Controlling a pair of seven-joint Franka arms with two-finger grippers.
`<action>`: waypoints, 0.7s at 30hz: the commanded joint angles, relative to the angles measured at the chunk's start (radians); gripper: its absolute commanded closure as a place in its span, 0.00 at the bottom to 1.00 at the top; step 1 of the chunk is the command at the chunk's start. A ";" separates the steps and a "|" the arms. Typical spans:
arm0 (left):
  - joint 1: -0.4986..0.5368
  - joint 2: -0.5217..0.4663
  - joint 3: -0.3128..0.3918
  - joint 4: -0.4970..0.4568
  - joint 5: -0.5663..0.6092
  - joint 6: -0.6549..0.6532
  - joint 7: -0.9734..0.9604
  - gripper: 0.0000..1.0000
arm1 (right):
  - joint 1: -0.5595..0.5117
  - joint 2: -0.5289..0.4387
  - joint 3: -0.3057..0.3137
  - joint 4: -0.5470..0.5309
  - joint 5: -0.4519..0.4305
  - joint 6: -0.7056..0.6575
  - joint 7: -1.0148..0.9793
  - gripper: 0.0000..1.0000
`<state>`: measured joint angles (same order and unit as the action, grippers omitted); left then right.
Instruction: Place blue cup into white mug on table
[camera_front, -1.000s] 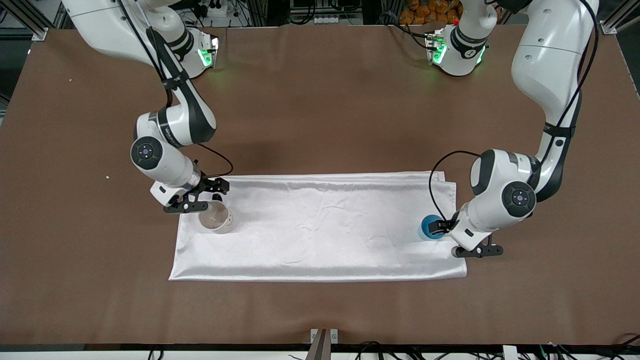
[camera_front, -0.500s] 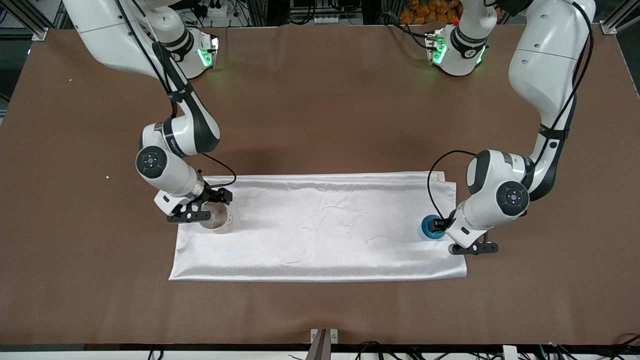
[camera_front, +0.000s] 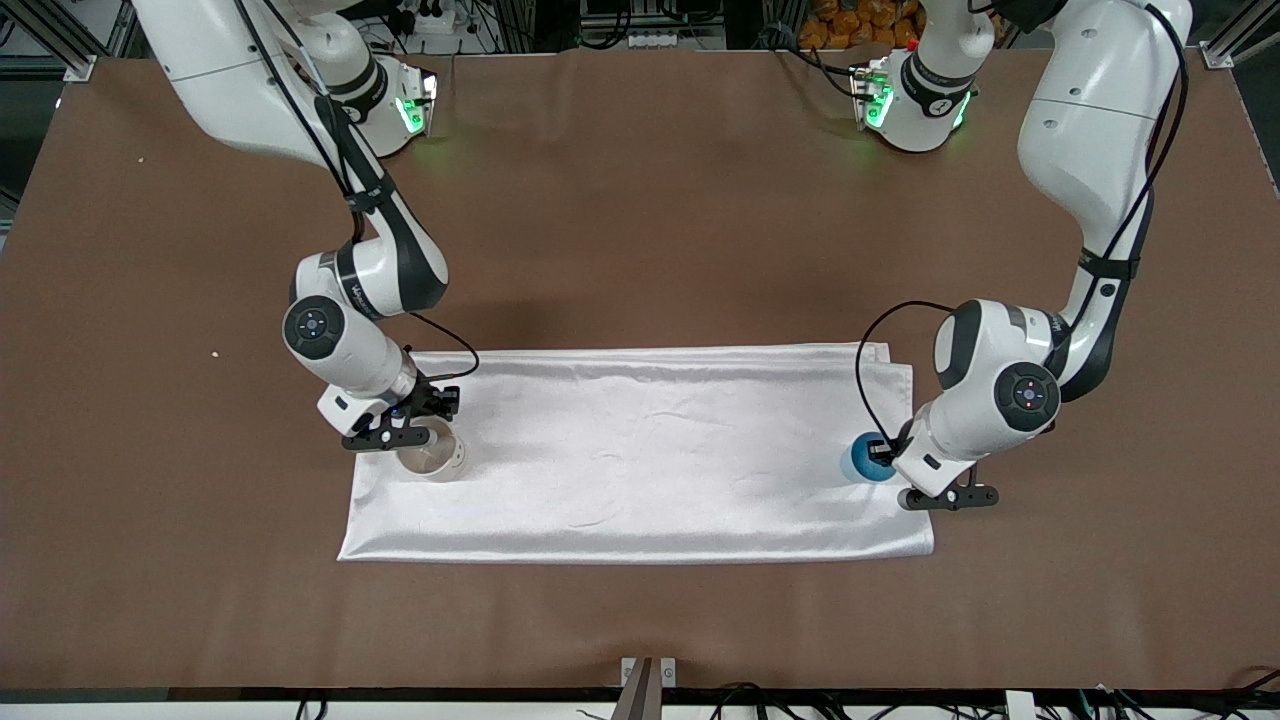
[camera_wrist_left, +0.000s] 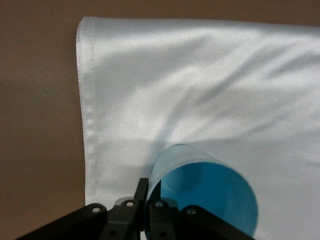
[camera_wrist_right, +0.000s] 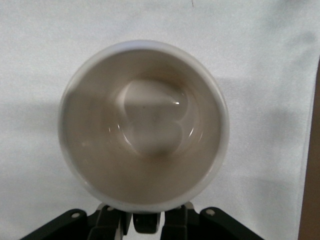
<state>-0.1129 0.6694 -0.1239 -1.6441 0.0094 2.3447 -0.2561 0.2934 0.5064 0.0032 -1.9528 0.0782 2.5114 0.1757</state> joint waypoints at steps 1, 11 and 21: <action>0.004 -0.022 0.006 -0.014 -0.009 0.010 -0.008 1.00 | 0.016 0.009 -0.003 0.017 0.017 0.001 0.008 1.00; 0.012 -0.071 0.006 -0.014 -0.009 -0.001 -0.008 1.00 | 0.070 -0.025 -0.002 0.009 0.018 -0.034 0.073 1.00; 0.012 -0.139 0.007 -0.011 -0.009 -0.070 -0.015 1.00 | 0.199 -0.100 0.000 0.008 0.018 -0.111 0.261 1.00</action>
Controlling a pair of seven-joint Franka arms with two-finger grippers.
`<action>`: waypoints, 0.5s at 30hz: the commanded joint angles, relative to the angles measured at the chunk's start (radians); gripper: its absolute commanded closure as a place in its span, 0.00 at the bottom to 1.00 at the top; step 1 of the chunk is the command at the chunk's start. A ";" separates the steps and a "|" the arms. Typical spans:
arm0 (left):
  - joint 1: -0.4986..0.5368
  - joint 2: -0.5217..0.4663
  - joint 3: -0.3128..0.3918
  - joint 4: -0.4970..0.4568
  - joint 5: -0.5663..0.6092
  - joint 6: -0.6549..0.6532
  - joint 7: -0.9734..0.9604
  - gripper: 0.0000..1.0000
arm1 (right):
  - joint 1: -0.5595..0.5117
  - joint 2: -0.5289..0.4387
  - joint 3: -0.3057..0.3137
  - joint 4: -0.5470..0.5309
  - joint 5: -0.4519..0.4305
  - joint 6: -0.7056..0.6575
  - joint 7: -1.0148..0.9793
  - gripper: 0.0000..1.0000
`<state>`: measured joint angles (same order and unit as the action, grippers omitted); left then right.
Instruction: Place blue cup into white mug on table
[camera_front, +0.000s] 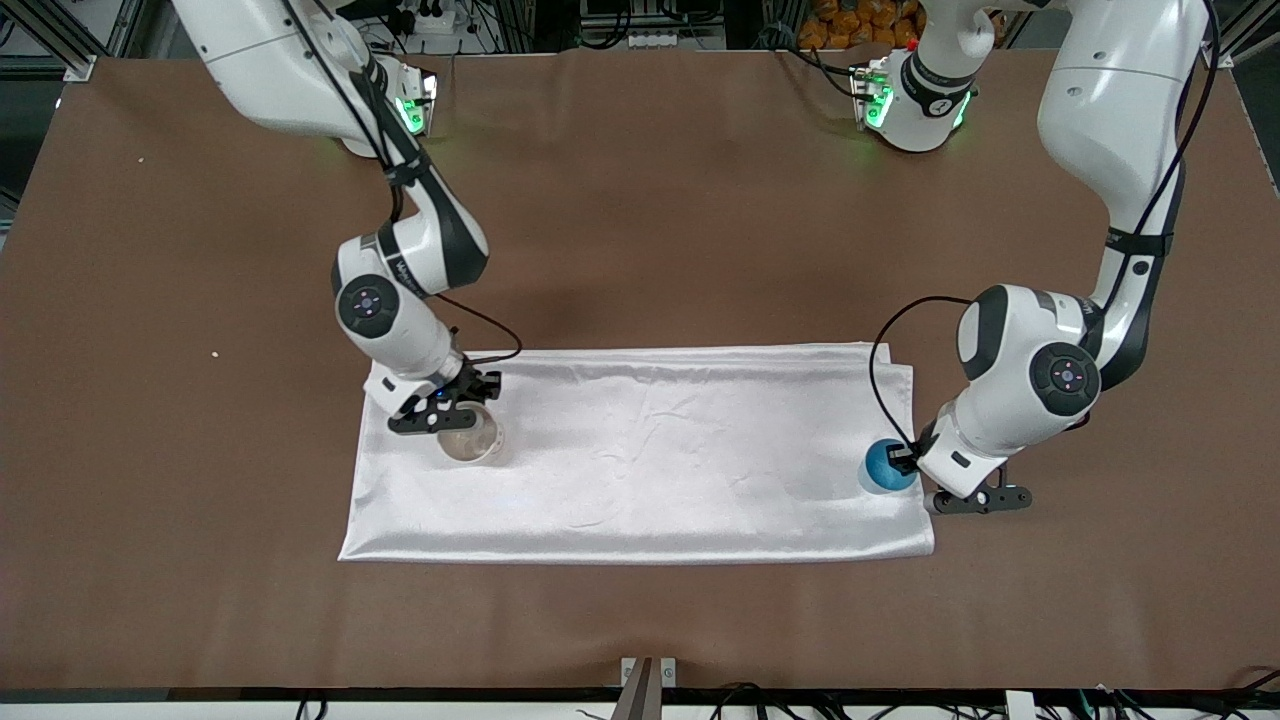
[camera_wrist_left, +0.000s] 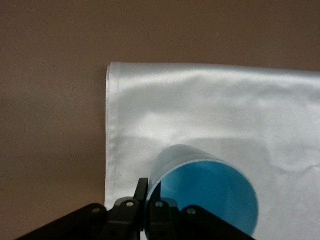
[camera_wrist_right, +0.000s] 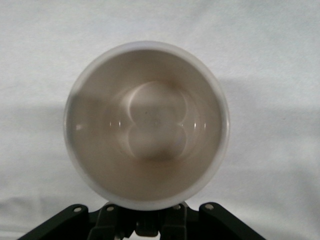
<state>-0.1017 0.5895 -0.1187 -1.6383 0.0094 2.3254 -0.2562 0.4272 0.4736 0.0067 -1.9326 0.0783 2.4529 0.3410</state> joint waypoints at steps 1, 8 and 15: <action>0.000 -0.071 0.002 -0.017 -0.009 -0.063 -0.017 1.00 | 0.080 -0.073 -0.004 -0.011 0.018 -0.060 0.116 1.00; -0.009 -0.151 0.001 -0.015 -0.009 -0.168 -0.032 1.00 | 0.195 -0.108 -0.004 -0.019 0.018 -0.064 0.272 1.00; -0.010 -0.209 -0.019 -0.023 -0.009 -0.290 -0.100 1.00 | 0.323 -0.113 -0.005 -0.019 0.018 -0.046 0.446 1.00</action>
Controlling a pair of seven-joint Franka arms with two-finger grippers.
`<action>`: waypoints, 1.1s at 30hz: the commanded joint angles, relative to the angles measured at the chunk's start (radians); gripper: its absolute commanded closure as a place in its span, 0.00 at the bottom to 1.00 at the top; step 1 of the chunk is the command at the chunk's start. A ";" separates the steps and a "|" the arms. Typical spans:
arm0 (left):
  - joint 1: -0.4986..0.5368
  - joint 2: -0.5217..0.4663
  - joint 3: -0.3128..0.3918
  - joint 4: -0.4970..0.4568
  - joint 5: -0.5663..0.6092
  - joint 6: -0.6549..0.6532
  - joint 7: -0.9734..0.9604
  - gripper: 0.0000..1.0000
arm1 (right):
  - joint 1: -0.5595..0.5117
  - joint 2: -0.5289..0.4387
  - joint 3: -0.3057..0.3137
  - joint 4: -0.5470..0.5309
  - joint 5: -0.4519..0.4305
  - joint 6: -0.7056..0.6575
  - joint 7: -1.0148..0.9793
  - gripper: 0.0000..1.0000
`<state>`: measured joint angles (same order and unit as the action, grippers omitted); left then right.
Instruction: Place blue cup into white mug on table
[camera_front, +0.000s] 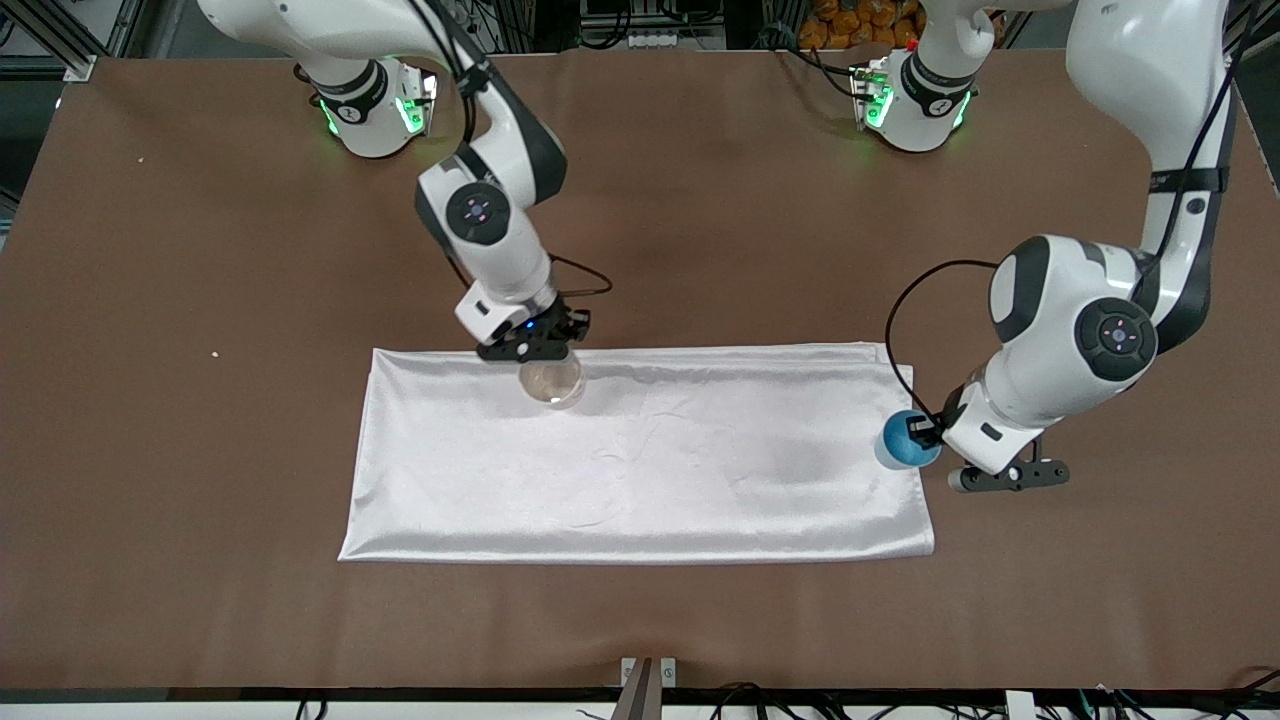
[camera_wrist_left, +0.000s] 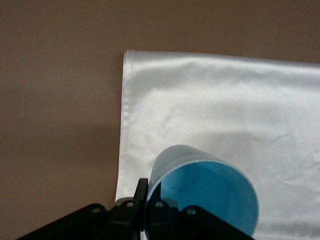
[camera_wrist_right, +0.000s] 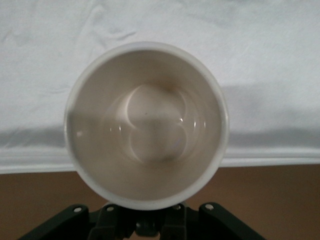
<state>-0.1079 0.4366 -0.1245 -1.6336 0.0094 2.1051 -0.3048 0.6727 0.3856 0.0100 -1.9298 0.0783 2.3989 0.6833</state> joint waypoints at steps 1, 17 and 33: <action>-0.004 -0.065 -0.015 -0.029 -0.009 -0.082 -0.051 1.00 | 0.093 -0.027 -0.008 -0.021 0.018 0.008 0.120 1.00; -0.004 -0.145 -0.161 -0.072 -0.009 -0.111 -0.184 1.00 | 0.314 -0.056 -0.016 -0.150 -0.015 0.146 0.269 1.00; -0.090 -0.111 -0.241 -0.069 -0.005 -0.083 -0.349 1.00 | 0.386 -0.040 -0.012 -0.190 -0.140 0.146 0.432 1.00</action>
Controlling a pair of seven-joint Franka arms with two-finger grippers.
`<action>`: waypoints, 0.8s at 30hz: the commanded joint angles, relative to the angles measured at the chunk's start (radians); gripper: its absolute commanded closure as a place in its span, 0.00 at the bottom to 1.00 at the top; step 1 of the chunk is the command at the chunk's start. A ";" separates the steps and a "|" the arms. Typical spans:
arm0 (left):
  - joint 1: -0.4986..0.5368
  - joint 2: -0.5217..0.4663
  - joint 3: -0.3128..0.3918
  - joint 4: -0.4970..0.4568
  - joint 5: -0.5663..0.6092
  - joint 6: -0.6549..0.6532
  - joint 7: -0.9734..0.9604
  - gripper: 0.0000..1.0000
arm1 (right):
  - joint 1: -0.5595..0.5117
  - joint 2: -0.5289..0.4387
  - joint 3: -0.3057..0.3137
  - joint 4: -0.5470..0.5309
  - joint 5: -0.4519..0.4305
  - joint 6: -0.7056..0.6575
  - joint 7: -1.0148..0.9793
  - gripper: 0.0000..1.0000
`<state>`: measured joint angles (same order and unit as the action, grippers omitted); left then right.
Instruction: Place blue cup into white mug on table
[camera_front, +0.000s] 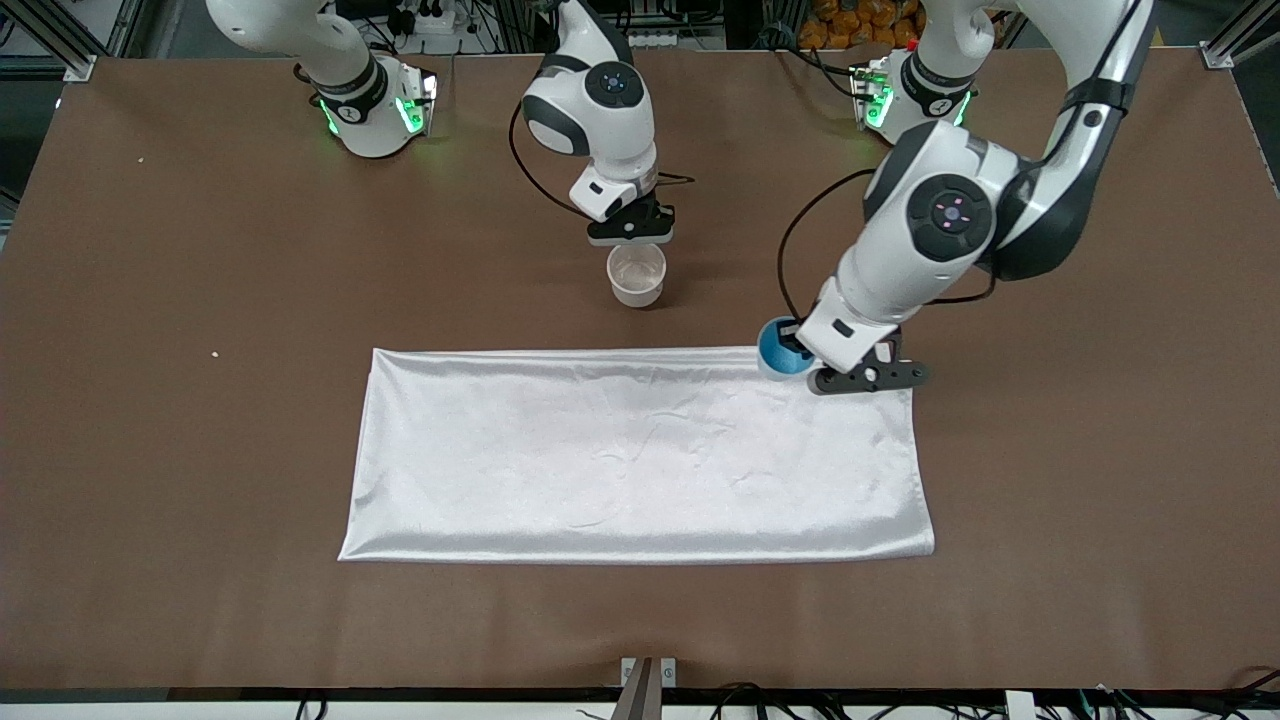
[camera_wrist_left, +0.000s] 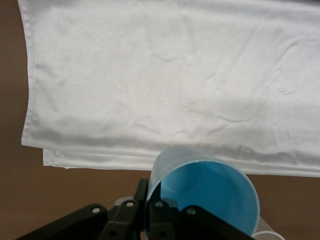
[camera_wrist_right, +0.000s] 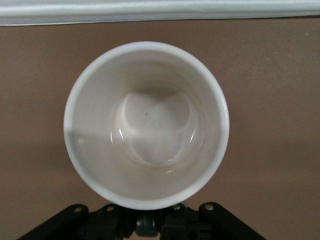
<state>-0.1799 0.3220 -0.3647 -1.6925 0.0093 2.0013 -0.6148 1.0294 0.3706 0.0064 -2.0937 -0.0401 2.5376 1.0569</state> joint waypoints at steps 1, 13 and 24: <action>-0.024 0.006 0.000 -0.010 -0.005 0.022 -0.042 1.00 | 0.034 -0.024 -0.009 -0.026 -0.021 0.007 0.064 1.00; -0.061 0.029 0.000 -0.007 0.038 0.033 -0.098 1.00 | 0.055 -0.013 -0.008 -0.025 -0.021 0.004 0.149 0.22; -0.062 0.035 0.000 -0.006 0.043 0.040 -0.102 1.00 | 0.054 -0.024 -0.008 -0.023 -0.021 -0.011 0.152 0.00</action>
<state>-0.2376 0.3580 -0.3646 -1.6996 0.0226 2.0304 -0.6869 1.0753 0.3707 0.0055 -2.1056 -0.0426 2.5368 1.1760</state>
